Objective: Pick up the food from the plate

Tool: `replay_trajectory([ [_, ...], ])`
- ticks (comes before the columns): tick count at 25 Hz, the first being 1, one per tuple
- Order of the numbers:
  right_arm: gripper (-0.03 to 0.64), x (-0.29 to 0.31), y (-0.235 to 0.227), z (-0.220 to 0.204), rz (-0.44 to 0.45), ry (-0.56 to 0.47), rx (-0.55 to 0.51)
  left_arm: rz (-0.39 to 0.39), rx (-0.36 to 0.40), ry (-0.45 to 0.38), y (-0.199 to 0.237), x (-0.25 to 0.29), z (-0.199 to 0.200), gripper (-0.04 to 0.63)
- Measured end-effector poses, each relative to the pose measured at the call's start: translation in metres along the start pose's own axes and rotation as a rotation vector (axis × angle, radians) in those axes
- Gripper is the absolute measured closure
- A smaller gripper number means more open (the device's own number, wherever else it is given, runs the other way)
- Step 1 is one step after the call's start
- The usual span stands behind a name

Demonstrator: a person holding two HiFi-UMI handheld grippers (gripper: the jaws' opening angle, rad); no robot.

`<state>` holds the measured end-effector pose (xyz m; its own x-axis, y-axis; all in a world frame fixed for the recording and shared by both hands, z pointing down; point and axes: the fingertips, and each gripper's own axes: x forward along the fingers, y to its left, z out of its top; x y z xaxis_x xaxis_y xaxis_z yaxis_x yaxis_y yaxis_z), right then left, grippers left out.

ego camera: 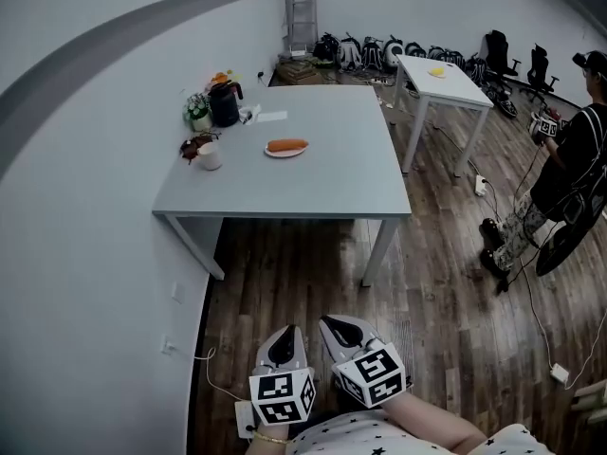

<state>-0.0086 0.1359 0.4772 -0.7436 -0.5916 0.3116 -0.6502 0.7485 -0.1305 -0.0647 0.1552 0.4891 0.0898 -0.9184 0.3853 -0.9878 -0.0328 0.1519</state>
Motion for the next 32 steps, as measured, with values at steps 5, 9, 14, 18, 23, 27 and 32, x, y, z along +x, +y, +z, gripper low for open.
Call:
replay_trajectory([
  [5,0.618,0.048,-0.075,0.038,0.006,0.010,-0.004,0.008,0.002,-0.001,-0.001,0.080,0.048,0.588],
  [9,0.618,0.085,-0.119,0.060,0.033,0.013,-0.027,0.020,-0.014,-0.015,-0.002,0.141,0.081,0.588],
  [14,0.618,0.124,-0.165,0.076,0.059,0.020,-0.026,0.055,-0.035,-0.012,0.006,0.200,0.103,0.588],
  [18,0.618,0.155,-0.193,0.079,0.069,0.045,-0.010,0.059,-0.034,0.020,0.012,0.237,0.115,0.588],
  [23,0.618,0.199,-0.223,0.087,0.072,0.059,-0.004,0.072,-0.041,0.043,0.032,0.284,0.125,0.588],
  [27,0.618,0.243,-0.250,0.103,0.062,0.056,-0.009,0.078,-0.049,0.022,0.060,0.328,0.147,0.588],
  [32,0.618,0.316,-0.281,0.131,0.049,0.089,-0.048,0.062,-0.030,0.021,0.099,0.389,0.182,0.588],
])
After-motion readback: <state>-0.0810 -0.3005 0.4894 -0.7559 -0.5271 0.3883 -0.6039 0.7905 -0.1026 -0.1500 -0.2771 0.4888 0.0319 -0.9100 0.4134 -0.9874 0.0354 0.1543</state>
